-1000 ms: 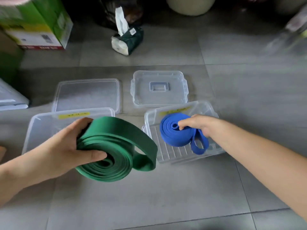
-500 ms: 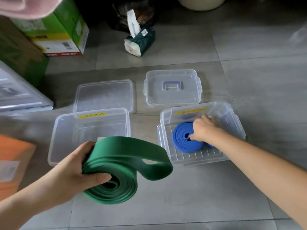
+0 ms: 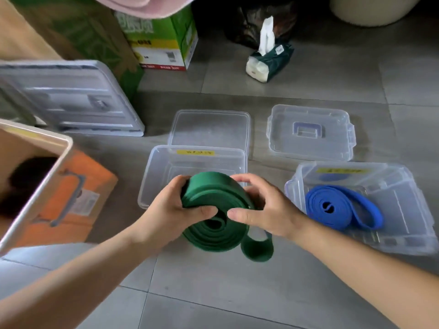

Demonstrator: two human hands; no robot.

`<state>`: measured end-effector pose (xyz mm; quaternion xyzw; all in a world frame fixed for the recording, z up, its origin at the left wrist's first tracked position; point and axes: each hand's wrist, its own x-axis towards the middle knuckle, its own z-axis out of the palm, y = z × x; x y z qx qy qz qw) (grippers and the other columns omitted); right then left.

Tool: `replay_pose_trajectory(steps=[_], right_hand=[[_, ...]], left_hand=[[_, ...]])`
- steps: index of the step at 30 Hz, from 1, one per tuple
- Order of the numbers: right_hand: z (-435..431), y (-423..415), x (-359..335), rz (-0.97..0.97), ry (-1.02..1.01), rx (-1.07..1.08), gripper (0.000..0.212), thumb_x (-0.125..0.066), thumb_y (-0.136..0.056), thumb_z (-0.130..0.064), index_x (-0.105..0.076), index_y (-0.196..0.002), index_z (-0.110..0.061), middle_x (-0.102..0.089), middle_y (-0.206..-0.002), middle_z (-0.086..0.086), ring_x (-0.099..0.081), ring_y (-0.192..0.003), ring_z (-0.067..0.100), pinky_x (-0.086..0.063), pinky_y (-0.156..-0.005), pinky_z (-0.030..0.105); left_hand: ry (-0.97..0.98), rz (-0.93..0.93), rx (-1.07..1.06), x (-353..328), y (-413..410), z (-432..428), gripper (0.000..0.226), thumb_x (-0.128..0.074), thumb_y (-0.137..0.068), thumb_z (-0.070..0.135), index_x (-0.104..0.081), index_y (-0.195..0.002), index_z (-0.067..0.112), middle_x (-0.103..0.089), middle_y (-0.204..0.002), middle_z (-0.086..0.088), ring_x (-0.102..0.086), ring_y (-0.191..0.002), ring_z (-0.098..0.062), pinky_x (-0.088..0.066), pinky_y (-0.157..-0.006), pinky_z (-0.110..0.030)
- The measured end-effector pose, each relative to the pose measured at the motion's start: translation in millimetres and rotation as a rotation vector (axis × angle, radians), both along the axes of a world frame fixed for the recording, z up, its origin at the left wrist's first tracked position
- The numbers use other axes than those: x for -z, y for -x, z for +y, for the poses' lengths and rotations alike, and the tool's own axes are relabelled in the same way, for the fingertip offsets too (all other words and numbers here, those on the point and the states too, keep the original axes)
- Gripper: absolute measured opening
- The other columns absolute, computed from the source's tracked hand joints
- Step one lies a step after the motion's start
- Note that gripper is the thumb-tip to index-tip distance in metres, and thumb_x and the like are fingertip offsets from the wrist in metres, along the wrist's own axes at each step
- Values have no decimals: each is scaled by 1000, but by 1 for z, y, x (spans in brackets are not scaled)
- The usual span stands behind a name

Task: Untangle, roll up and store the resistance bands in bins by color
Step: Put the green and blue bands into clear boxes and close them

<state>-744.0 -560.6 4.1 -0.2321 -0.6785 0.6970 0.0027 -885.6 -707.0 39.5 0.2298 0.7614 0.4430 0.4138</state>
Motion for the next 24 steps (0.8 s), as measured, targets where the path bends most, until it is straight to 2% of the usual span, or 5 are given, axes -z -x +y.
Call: replay_pose_trajectory(steps=[5, 9, 13, 18, 24], right_hand=[[-34, 23, 8, -11, 77, 69, 46, -75, -75, -19, -52, -109, -38, -67, -96, -21, -62, -89, -10, -45, -73, 7], [-29, 75, 20, -166, 32, 201, 32, -75, -77, -34, -56, -103, -32, -68, -101, -9, -65, -95, 8, -50, -82, 24], [-7, 123, 47, -396, -73, 173, 67, -73, -64, -59, -52, -113, -18, -62, -113, 2, -58, -106, 23, -47, -92, 38], [10, 136, 86, -547, -29, 84, 44, -73, -77, -43, -59, -105, -13, -65, -111, 2, -58, -103, 20, -44, -97, 34], [11, 139, 100, -746, -552, -123, 80, -68, -78, -52, -40, -134, -1, -32, -139, 13, -38, -127, 28, -35, -100, 33]], left_hand=[[-68, -502, -327, 13, 17, -14, 47, -74, -65, 18, -61, -107, 1, -71, -97, -19, -69, -82, -30, -57, -74, -44], [-48, -670, -418, 30, 42, -11, 21, -67, -80, 17, -66, -97, 4, -71, -98, -16, -69, -88, -29, -55, -80, -50], [-37, -482, -471, 60, 68, -3, 24, -63, -88, 24, -64, -102, 3, -71, -100, -13, -67, -87, -22, -52, -84, -35], [111, -294, -404, 85, 84, 4, 31, -60, -79, 46, -57, -79, 15, -58, -84, -2, -50, -76, -17, -35, -75, -28], [174, -343, -455, 94, 87, 4, 15, -51, -85, 12, -44, -72, 15, -27, -57, -1, -23, -59, -17, -20, -64, -32]])
